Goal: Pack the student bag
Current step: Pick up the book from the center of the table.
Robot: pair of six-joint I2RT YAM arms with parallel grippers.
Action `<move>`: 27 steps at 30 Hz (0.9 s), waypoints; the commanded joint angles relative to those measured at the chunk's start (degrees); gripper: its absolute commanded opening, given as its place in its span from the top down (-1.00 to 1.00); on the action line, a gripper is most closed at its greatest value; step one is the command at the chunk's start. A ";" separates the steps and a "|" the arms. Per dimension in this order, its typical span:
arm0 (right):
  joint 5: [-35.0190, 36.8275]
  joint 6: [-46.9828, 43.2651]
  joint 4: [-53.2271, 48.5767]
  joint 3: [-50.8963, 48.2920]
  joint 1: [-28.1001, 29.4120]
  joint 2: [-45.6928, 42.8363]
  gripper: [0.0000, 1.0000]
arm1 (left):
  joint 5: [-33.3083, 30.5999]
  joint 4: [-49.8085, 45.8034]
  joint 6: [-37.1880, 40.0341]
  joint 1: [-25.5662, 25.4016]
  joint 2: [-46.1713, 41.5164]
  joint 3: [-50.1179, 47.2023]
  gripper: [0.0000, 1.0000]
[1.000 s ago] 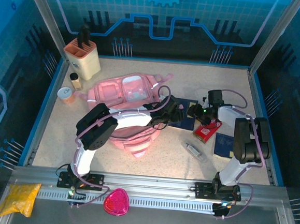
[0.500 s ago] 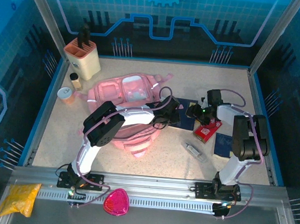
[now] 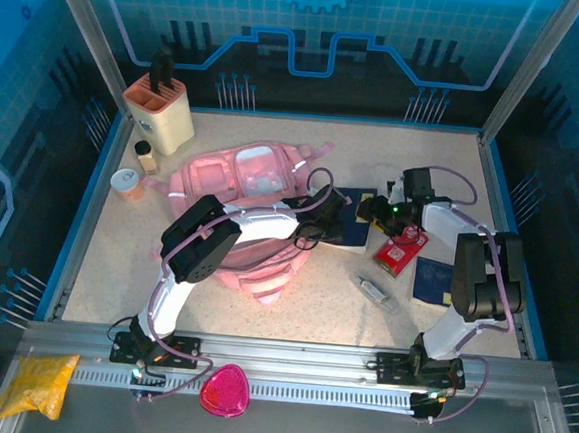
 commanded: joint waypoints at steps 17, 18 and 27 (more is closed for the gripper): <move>-3.95 -1.90 0.47 0.14 -1.65 3.14 0.26 | 0.13 -1.44 0.45 0.36 1.38 0.38 0.71; -3.87 -2.03 0.47 0.18 -1.61 3.41 0.29 | 0.17 -1.51 0.40 0.35 1.38 0.46 0.72; -2.40 -2.85 0.77 0.14 -1.69 4.33 0.62 | 0.47 -1.51 0.28 0.37 1.38 0.53 0.72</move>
